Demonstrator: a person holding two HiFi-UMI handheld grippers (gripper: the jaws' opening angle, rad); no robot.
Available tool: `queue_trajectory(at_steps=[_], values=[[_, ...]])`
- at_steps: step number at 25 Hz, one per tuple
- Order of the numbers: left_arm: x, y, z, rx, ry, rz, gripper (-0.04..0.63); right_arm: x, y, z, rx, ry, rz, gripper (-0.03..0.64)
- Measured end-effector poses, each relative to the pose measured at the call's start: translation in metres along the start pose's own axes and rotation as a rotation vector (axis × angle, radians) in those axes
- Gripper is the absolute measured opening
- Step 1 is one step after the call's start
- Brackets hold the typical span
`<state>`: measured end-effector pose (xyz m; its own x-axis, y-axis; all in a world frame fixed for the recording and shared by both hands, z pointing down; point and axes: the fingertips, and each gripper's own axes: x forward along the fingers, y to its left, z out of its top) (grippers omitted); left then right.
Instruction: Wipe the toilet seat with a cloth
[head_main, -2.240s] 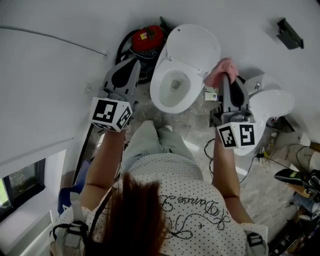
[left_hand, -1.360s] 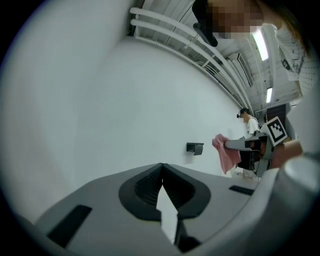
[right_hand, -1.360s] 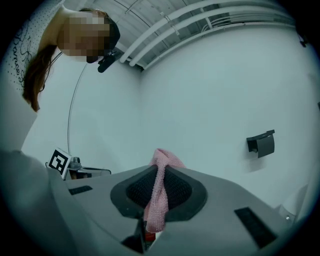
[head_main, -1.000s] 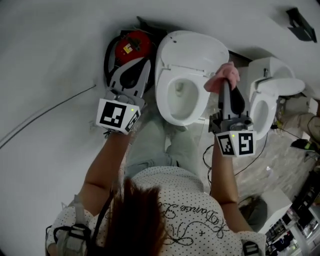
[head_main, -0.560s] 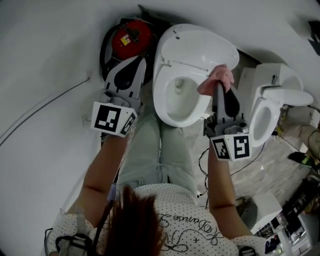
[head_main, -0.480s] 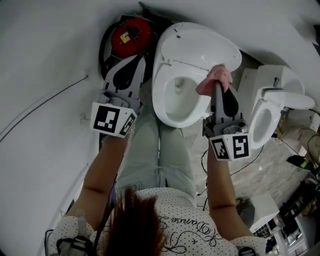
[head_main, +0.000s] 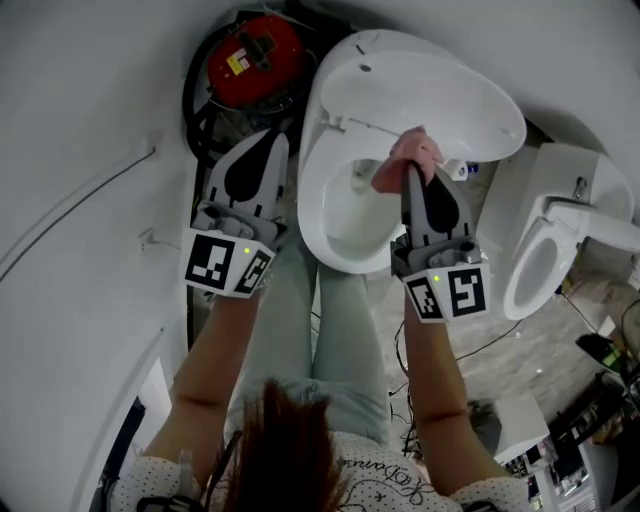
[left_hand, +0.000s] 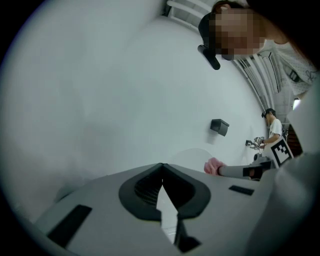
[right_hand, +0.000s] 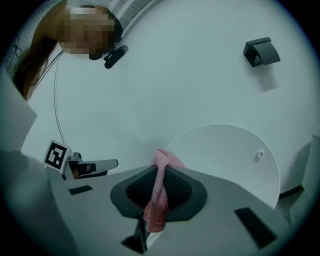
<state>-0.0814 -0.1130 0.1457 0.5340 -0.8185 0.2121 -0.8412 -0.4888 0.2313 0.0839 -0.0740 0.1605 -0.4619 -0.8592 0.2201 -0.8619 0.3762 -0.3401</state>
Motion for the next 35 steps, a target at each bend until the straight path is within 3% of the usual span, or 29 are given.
queue_trajectory(at_steps=[8, 13, 18, 35], values=[[0.030, 0.032, -0.076, 0.020, 0.032, 0.038, 0.005, 0.047, -0.020, -0.098, 0.001, 0.124, 0.048, 0.044], [0.040, 0.041, -0.114, 0.045, 0.055, 0.020, 0.005, 0.065, -0.031, -0.139, -0.002, 0.157, 0.034, 0.048], [0.045, 0.049, -0.148, 0.021, 0.080, 0.004, 0.005, 0.083, -0.039, -0.177, -0.010, 0.197, 0.020, 0.046], [0.054, 0.064, -0.191, -0.015, 0.125, -0.052, 0.005, 0.123, -0.046, -0.271, -0.095, 0.362, -0.008, 0.044]])
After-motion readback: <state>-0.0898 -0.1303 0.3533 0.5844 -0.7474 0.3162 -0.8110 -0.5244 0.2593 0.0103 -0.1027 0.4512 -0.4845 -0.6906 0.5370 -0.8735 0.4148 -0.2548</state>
